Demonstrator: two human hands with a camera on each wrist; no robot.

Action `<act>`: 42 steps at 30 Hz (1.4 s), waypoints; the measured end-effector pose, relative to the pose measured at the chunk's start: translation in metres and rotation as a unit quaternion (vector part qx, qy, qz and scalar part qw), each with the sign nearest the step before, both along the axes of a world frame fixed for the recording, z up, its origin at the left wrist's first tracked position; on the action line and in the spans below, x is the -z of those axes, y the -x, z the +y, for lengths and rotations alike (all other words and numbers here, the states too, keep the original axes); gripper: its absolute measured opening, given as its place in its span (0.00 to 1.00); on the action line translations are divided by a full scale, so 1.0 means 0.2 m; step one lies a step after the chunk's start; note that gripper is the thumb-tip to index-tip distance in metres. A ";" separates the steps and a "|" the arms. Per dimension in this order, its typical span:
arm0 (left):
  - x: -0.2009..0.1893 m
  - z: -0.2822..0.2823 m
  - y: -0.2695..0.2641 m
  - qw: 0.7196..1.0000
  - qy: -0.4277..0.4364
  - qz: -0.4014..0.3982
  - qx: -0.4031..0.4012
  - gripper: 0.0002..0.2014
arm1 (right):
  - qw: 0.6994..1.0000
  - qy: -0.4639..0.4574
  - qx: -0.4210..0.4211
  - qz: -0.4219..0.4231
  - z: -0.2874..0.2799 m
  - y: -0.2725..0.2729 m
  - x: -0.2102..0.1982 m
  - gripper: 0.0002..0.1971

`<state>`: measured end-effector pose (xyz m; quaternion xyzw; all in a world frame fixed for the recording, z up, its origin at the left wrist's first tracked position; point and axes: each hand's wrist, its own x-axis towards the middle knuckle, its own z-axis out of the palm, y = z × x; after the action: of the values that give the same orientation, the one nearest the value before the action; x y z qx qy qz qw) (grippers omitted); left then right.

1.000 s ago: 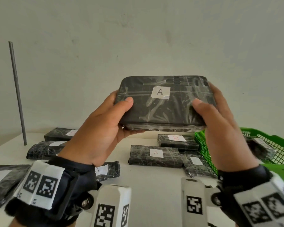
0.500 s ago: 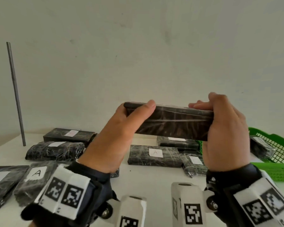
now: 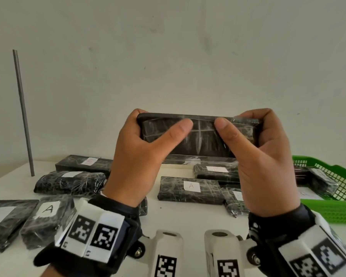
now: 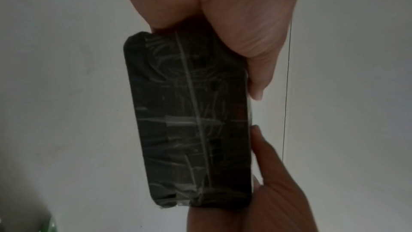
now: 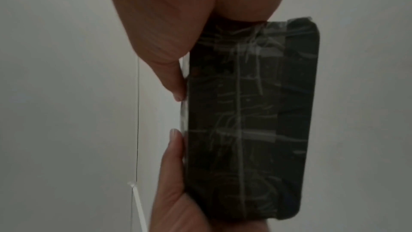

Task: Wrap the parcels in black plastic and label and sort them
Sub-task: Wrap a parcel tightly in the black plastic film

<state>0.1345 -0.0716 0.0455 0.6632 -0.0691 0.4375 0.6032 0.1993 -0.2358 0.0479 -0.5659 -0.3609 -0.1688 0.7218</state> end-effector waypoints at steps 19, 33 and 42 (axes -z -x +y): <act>0.02 -0.04 -0.01 1.000 -0.002 0.001 0.002 0.28 | 0.996 0.019 0.085 0.018 0.02 0.00 0.02 0.31; 0.00 0.03 0.00 0.999 -0.038 0.038 -0.008 0.24 | 0.997 0.051 0.050 0.000 -0.03 0.00 0.00 0.08; 0.01 0.06 -0.01 0.995 -0.017 0.084 0.041 0.24 | 0.981 0.136 0.090 -0.104 -0.07 -0.10 0.04 0.12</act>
<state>0.1364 -0.0606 0.0427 0.7043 -0.0525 0.3540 0.6131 0.2194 -0.2504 0.0390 -0.6686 -0.4013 -0.2405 0.5781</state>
